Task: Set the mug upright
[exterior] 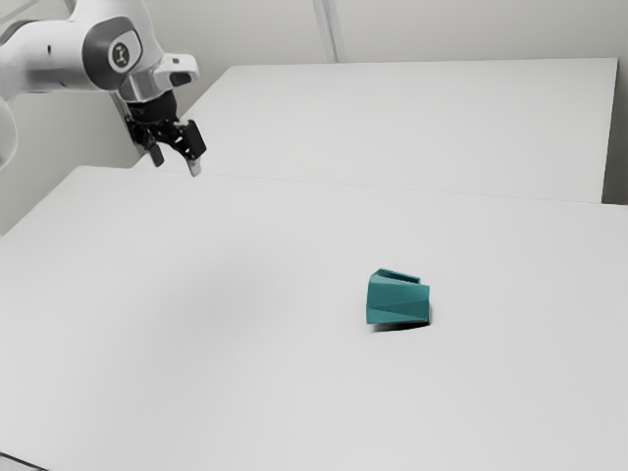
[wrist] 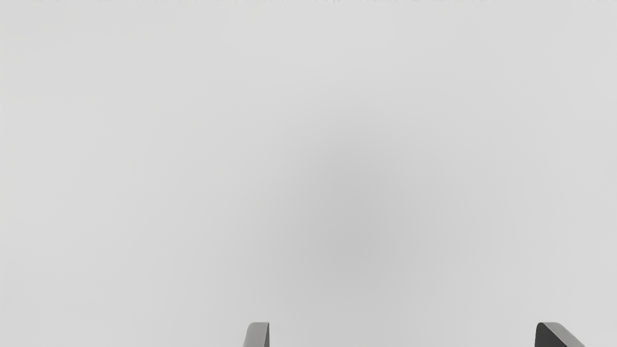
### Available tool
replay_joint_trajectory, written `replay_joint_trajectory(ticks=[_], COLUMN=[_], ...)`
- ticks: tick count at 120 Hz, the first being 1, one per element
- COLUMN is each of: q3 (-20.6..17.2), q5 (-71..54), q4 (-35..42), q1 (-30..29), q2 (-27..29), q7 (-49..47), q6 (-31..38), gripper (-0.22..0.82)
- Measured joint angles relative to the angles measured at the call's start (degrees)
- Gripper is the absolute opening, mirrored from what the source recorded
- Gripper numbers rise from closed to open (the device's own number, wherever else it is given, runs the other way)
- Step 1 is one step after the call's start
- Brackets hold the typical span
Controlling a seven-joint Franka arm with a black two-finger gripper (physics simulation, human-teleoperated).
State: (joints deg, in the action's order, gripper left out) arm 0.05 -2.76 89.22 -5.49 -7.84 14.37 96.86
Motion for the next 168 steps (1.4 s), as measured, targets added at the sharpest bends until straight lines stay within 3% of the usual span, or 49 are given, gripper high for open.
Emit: replay_joint_trajectory(ticks=[34, 60, 72, 96, 120, 138, 168], q3=[2.2, 2.2, 1.9, 2.0, 1.6, -1.9, -7.8], q5=[3.7, 10.7, 14.3, 19.9, 28.6, 35.3, 39.8], q4=[1.0, 9.7, 15.1, 28.2, 31.3, 36.9, 41.5], q1=[-0.2, 1.5, 2.8, 11.5, 16.2, 17.0, 18.2], q2=[-2.2, -3.4, -1.2, 2.8, 1.7, 4.2, 3.9], q7=[-0.3, -2.9, -4.3, -6.5, -8.1, -9.0, -9.9], q6=[6.9, 18.4, 23.4, 39.6, 51.8, 56.7, 59.8], gripper=[0.60, 0.60, 0.60, 0.60, 0.60, 0.60, 0.59])
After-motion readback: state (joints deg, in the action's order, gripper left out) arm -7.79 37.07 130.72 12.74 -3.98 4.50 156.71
